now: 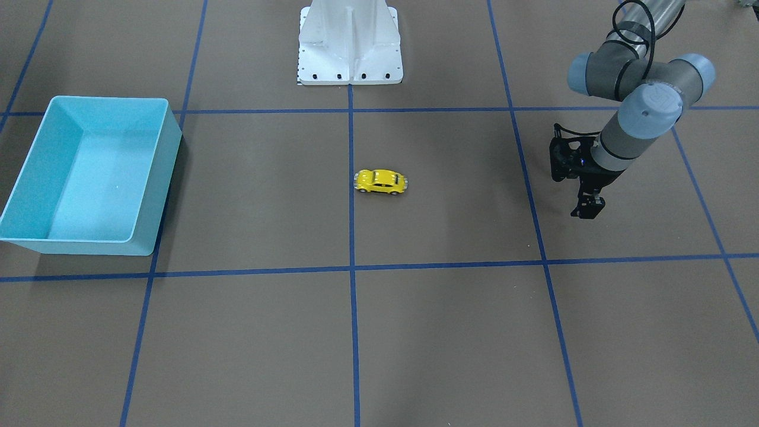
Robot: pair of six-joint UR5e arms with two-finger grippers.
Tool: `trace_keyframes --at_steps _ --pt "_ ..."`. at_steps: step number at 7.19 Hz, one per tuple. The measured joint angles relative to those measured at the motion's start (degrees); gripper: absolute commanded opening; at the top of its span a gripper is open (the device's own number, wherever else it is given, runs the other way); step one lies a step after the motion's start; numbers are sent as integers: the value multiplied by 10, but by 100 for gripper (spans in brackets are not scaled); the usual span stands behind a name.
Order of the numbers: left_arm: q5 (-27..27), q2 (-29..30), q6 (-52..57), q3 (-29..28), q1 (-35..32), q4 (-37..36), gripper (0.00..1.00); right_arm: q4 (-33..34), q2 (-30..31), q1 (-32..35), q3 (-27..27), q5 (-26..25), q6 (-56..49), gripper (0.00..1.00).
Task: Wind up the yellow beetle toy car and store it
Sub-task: 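Release the car and raise the left gripper, letting the car roll toward the bin, then lower the right gripper onto the car beside the bin while the left arm withdraws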
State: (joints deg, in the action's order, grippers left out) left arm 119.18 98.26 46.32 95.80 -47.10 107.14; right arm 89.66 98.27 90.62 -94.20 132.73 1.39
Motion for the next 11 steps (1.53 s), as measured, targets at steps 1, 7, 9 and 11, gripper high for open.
trace_keyframes --at_steps 1,7,9,11 --pt "0 0 0 0 -3 0 100 0 0 0 0 0 0 100" --pt "-1 4 -58 3 -62 -27 100 0 -3 0 -5 3 -1 100" --pt "0 12 -216 6 -117 -66 100 2 -7 -6 -44 3 0 100" --pt "11 13 -378 8 -189 -75 100 5 -22 -41 -129 -1 5 100"
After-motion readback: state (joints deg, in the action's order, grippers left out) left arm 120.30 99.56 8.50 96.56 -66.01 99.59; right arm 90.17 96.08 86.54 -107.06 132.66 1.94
